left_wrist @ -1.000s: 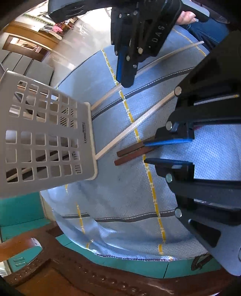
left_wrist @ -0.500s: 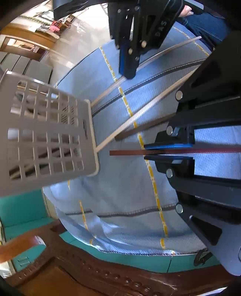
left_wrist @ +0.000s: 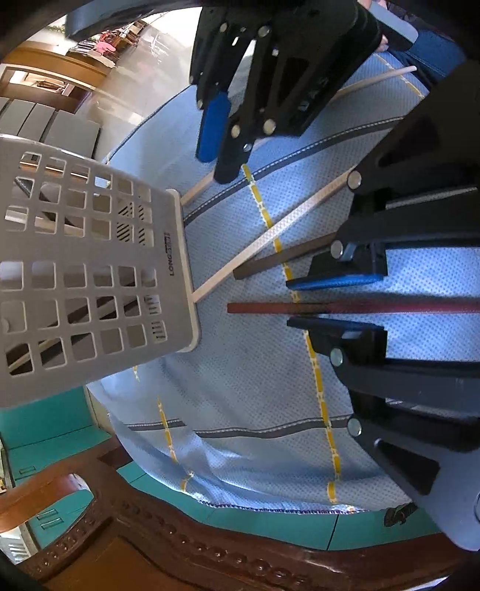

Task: Organize utensils
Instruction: 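Grasp a reddish-brown chopstick with the left tool while the right tool grasps a light chopstick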

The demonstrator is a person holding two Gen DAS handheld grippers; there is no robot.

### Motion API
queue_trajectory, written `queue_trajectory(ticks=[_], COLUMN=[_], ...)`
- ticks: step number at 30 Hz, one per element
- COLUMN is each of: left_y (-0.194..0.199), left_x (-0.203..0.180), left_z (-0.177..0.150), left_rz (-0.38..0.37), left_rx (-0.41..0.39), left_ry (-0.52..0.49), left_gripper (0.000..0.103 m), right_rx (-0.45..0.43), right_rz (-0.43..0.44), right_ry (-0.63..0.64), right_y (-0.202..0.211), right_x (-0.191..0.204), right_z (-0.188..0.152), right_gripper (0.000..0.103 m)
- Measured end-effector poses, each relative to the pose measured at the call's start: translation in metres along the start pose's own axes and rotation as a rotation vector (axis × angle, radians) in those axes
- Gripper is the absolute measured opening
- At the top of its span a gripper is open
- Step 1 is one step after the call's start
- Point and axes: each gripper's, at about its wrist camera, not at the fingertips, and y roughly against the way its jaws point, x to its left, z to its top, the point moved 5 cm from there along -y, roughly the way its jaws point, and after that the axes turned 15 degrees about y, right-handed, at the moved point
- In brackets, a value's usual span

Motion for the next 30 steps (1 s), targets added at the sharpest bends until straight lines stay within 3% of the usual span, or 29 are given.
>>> queue_trajectory(ticks=[1,2,10,14,19,30], left_y=[0.000,-0.001,-0.005,-0.002,-0.007,-0.009], left_x=[0.001,0.000,0.021,0.017,0.014,0.018], left_z=[0.002,0.000,-0.004,-0.006,-0.020,-0.026], left_rz=[0.001,0.002,0.010,0.030,0.039,0.005], left_rx=[-0.001,-0.002,-0.004,-0.011,-0.015,-0.026], left_ry=[0.001,0.003,0.022,0.022,0.033,0.071], left_gripper=[0.019,0.021,0.027,0.032,0.032,0.033], right_rx=[0.004,0.013,0.078,0.068,0.067,0.040], right_rz=[0.003,0.017,0.084,0.071,0.024,0.014], right_ry=[0.003,0.010,0.042,0.042,0.040,0.027], right_y=[0.000,0.001,0.012,0.011,0.012,0.007], right_x=[0.000,0.002,0.004,0.002,-0.001,0.001], right_z=[0.000,0.000,-0.012,-0.013,-0.014,-0.011], right_gripper=[0.020,0.009,0.007,0.014,0.033,0.032])
